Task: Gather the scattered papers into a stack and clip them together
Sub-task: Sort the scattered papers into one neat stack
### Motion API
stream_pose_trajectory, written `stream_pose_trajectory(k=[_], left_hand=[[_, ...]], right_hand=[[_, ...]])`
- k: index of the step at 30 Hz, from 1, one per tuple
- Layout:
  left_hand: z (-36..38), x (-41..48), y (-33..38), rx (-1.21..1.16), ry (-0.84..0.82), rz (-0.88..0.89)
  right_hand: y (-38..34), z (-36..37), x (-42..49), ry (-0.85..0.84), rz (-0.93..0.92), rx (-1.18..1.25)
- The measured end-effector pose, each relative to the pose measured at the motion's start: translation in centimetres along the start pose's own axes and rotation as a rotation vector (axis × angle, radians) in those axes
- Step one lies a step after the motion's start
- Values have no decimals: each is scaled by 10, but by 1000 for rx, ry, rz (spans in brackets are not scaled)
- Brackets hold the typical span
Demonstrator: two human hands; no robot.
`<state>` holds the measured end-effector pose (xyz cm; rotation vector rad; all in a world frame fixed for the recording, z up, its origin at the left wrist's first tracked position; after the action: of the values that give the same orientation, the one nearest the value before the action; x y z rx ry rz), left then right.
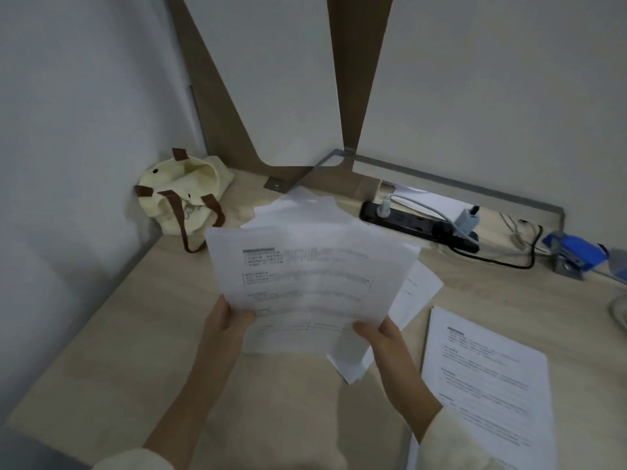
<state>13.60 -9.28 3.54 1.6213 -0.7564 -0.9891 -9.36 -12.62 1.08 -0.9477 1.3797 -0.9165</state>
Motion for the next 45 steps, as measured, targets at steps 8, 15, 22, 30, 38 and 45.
stream_pose_trajectory(k=[8,15,22,30,38,45], left_hand=[[28,-11,-3,151,-79,-72],[132,-52,-31,231,-299,-140],[239,-100,-96,453,-461,-172],[266,-112,-142,566,-458,-188],[242,-77,-87,718,-284,106],[202,18,-61,1277,-263,357]], right_hand=[[20,-47,-4,99,89,-20],[49,-160,-41,296,219,-22],[109,-281,-77,506,358,-110],[142,-319,-77,577,416,-318],[89,-313,-52,583,243,-554],[67,-240,-7,384,152,-512]])
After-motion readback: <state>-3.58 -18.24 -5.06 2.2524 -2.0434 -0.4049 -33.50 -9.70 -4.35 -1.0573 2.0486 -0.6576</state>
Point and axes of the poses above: each hand's wrist, its own x-axis towards the middle knuckle, its own z-axis out of the palm, y = z × x, the point moved 9 cm from there along x, towards the middle knuckle, and after that the axes turned 5 degrees about y, right-handed, at the moved point
